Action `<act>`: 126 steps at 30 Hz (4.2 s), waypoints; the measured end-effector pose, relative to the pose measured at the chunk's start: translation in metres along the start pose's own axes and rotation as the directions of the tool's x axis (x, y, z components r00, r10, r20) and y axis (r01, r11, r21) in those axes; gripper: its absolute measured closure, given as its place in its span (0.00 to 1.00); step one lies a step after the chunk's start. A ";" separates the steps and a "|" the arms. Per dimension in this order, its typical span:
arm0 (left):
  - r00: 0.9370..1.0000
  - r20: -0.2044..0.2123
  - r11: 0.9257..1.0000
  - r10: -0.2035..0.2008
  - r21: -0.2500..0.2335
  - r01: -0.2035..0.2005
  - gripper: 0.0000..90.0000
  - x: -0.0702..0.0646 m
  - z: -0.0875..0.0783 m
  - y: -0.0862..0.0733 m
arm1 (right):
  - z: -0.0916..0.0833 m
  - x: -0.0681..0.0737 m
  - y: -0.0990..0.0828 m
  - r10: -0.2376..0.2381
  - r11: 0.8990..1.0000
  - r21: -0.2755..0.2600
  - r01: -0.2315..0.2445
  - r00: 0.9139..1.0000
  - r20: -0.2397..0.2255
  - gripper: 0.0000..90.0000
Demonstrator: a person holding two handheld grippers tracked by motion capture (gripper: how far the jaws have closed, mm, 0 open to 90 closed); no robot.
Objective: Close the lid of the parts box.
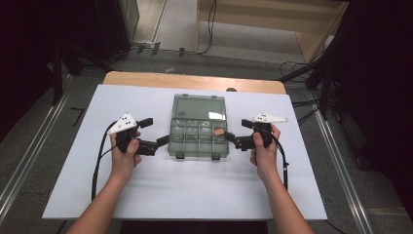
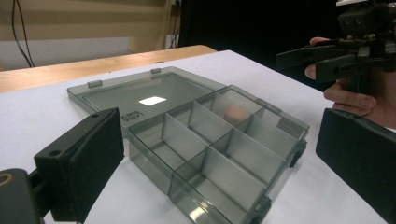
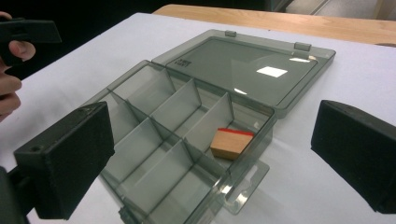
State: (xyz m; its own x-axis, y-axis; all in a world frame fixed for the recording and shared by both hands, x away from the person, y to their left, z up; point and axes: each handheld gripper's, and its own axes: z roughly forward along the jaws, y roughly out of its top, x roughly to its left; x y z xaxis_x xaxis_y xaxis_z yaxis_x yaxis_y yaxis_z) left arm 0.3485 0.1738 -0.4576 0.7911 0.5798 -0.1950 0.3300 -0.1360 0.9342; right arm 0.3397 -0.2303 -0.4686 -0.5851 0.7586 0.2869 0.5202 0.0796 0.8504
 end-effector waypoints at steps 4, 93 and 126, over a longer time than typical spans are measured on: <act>1.000 0.015 1.000 -0.025 -0.006 0.025 0.01 0.006 0.007 0.002 | 0.006 -0.002 0.005 0.003 1.000 0.005 -0.003 1.000 -0.010 0.00; 0.900 -0.264 0.884 -0.346 0.229 0.407 0.50 0.076 0.124 0.004 | 0.096 -0.061 0.020 0.318 0.930 0.162 -0.329 0.944 0.091 0.43; 0.935 -0.233 0.941 -0.268 0.145 0.306 0.88 0.072 0.101 0.017 | 0.077 -0.056 0.021 0.178 0.978 0.084 -0.189 0.976 0.130 0.90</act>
State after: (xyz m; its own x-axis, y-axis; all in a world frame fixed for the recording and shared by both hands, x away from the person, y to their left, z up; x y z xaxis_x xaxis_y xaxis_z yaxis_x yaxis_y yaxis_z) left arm 0.4634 0.1316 -0.4857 0.5305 0.7659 -0.3632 0.6274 -0.0666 0.7758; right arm 0.4311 -0.2215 -0.5010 -0.3978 0.8379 0.3738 0.6722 -0.0111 0.7403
